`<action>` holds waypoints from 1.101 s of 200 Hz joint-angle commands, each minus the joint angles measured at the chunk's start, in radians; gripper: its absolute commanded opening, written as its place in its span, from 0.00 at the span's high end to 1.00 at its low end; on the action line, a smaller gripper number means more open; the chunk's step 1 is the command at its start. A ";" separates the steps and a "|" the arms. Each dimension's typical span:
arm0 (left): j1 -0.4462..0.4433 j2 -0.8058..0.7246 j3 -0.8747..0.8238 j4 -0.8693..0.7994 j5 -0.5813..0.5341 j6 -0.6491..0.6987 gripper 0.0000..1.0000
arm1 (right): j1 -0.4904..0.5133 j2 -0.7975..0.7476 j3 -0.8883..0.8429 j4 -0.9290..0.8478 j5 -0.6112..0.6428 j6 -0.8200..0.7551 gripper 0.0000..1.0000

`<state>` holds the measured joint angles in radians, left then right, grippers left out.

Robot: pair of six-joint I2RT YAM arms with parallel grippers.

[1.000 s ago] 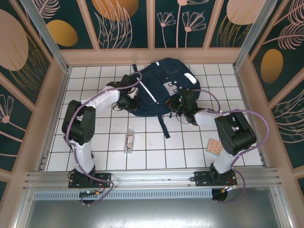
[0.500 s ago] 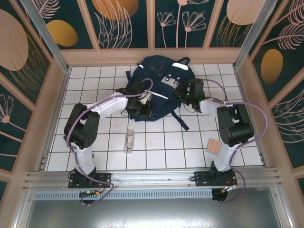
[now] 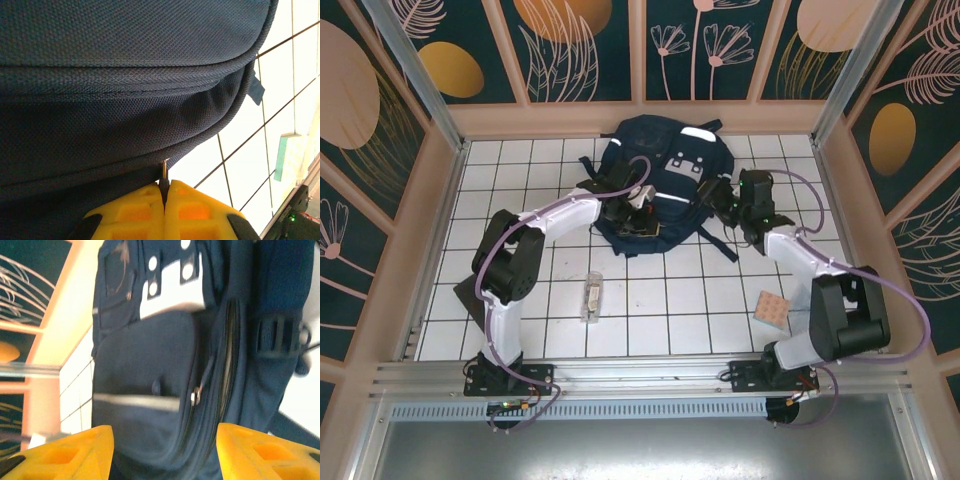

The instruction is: Pack books, pencil case, and school supplies into a backpack

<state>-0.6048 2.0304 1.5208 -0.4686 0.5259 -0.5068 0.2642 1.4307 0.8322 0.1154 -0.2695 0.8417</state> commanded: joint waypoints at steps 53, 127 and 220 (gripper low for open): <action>-0.041 -0.044 0.007 0.113 0.035 -0.068 1.00 | 0.127 0.107 -0.131 0.248 -0.132 0.231 0.46; -0.052 -0.076 -0.060 0.002 -0.029 0.001 1.00 | 0.124 0.210 -0.107 0.348 0.004 0.230 1.00; 0.116 -0.115 -0.009 -0.281 -0.306 0.191 1.00 | 0.112 0.160 -0.141 0.245 0.126 0.125 1.00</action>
<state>-0.5617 1.9751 1.4910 -0.5808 0.3695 -0.3916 0.4076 1.5967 0.7002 0.3603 -0.2943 1.0035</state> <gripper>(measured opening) 0.053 0.052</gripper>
